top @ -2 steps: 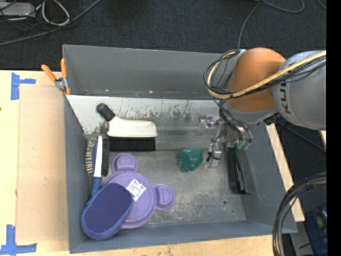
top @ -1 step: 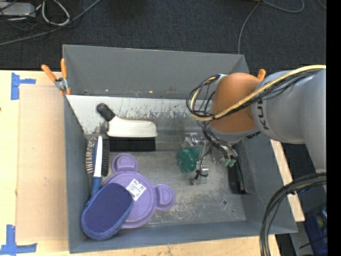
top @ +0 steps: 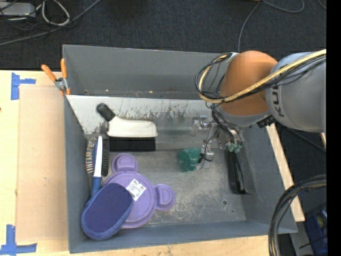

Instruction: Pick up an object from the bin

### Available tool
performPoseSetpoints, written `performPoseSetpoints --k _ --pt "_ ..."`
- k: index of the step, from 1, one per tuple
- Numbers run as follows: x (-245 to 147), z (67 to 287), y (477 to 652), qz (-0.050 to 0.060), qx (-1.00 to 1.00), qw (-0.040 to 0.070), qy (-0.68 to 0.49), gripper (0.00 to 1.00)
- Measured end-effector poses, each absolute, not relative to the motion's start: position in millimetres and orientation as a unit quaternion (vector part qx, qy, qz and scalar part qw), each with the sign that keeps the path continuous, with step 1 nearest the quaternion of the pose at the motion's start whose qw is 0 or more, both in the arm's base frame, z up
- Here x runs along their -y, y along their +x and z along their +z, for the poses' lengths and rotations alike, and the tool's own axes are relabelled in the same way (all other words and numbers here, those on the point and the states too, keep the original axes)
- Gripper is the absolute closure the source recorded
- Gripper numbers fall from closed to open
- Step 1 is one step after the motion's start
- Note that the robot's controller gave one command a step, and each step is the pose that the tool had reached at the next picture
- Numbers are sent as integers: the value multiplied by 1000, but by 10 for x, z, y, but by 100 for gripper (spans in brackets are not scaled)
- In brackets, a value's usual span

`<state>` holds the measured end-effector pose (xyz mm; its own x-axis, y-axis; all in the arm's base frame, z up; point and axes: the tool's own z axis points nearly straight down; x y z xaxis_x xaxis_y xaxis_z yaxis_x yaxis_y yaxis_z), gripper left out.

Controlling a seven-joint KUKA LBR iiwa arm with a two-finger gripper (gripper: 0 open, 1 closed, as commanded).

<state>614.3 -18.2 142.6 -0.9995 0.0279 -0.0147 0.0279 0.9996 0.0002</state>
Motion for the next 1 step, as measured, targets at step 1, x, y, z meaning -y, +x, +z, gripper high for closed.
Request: performPoseSetpoints --k 1 --pt "341 1016 6171 1 -1000 -6 -20 0"
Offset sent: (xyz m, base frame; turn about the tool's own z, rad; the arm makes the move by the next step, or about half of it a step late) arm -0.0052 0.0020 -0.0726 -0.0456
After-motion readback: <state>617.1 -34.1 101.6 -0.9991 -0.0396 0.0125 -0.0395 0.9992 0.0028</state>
